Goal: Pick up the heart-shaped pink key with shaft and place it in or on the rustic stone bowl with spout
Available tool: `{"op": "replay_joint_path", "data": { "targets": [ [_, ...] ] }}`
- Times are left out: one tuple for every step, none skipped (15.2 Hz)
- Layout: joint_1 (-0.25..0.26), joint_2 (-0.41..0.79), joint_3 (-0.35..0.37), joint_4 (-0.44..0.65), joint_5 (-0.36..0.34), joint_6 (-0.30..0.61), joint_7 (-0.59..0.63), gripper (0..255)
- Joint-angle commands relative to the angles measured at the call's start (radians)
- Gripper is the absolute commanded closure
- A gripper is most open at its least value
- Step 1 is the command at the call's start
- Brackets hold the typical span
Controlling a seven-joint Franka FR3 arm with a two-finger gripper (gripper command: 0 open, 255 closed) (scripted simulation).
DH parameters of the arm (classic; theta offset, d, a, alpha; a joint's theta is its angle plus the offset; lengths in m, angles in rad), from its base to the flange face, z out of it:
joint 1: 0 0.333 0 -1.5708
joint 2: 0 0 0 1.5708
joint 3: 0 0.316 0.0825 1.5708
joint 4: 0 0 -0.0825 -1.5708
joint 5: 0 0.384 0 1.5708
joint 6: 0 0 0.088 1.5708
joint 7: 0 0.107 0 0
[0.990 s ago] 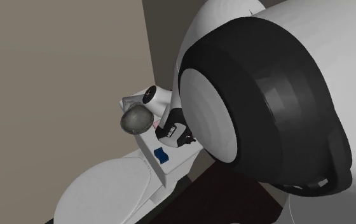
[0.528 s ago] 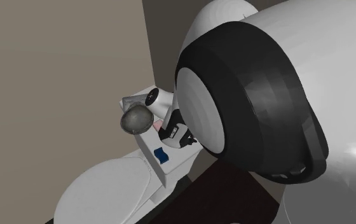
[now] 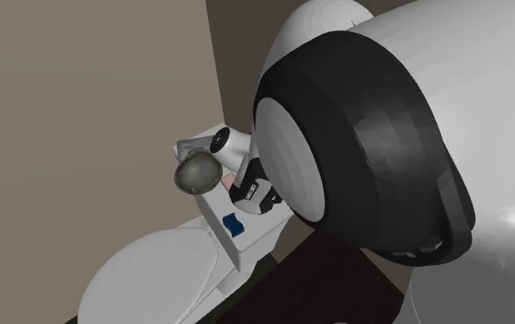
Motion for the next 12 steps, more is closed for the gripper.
{"op": "replay_joint_path", "data": {
  "targets": [
    [0.0,0.0,0.0,0.0,0.0,0.0,0.0,255],
    [0.0,0.0,0.0,0.0,0.0,0.0,0.0,255],
    [0.0,0.0,0.0,0.0,0.0,0.0,0.0,255],
    [0.0,0.0,0.0,0.0,0.0,0.0,0.0,255],
    [-0.001,-0.015,0.002,-0.004,0.006,-0.009,-0.008,255],
    [-0.001,-0.029,0.004,-0.008,0.011,-0.017,-0.017,255],
    [-0.002,-0.043,0.005,-0.012,0.017,-0.026,-0.025,255],
    [-0.003,-0.058,0.007,-0.016,0.023,-0.035,-0.033,255],
    [-0.003,-0.072,0.009,-0.019,0.029,-0.045,-0.042,255],
    [-0.004,-0.086,0.011,-0.023,0.035,-0.054,-0.05,255],
    [-0.004,-0.1,0.012,-0.025,0.04,-0.063,-0.058,255],
    [-0.004,-0.114,0.014,-0.028,0.046,-0.073,-0.067,255]
  ]
}}
